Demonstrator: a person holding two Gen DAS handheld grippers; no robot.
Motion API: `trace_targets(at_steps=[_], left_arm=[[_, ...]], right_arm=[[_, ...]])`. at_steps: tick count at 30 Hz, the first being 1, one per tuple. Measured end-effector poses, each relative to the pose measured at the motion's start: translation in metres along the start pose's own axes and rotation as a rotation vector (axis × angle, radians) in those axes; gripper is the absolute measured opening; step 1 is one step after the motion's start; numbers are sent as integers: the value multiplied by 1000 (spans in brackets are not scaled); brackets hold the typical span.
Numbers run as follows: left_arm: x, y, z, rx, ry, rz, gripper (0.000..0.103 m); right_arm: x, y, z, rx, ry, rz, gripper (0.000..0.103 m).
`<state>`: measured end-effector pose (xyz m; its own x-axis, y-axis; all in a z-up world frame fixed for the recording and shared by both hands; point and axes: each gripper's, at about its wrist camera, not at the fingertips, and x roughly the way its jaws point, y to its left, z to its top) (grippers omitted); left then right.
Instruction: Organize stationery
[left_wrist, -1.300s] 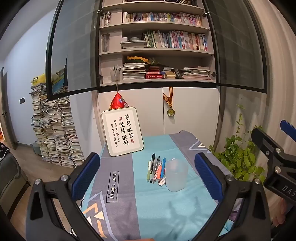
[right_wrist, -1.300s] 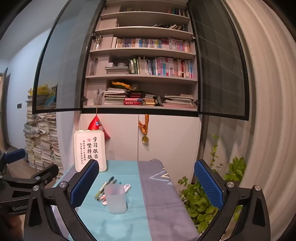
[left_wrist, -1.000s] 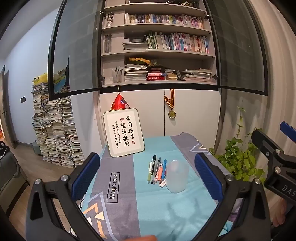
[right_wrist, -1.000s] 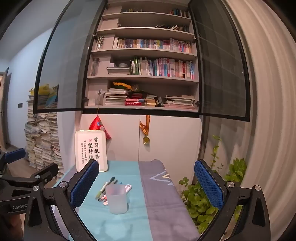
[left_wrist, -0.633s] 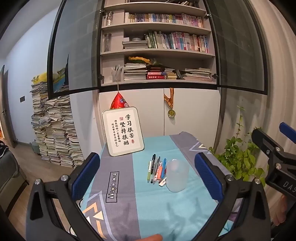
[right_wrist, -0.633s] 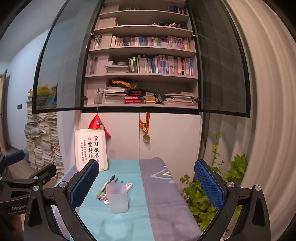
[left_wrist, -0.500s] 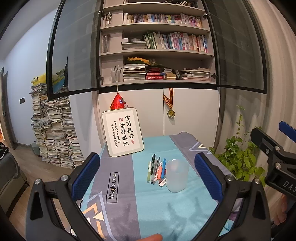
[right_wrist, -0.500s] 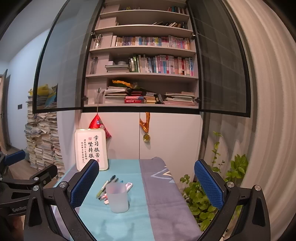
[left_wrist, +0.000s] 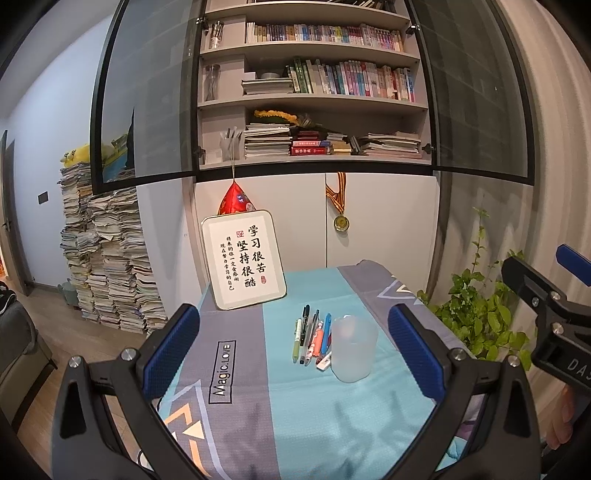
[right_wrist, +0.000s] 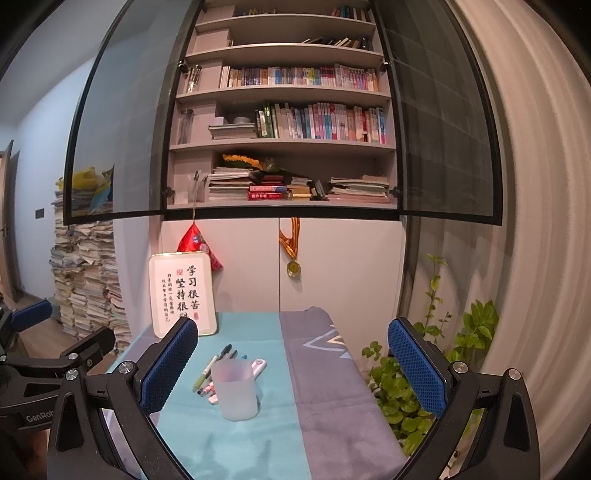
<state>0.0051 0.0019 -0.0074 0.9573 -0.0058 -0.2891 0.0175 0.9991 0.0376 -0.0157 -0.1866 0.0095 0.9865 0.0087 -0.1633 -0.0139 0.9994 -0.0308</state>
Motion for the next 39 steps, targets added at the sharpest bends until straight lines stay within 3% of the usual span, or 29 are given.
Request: trace_targets(at_steps=[39], left_arm=[[34,-4,-7,31,44,-45,102]], right_arm=[[31,1,-8,0,48,22,103]])
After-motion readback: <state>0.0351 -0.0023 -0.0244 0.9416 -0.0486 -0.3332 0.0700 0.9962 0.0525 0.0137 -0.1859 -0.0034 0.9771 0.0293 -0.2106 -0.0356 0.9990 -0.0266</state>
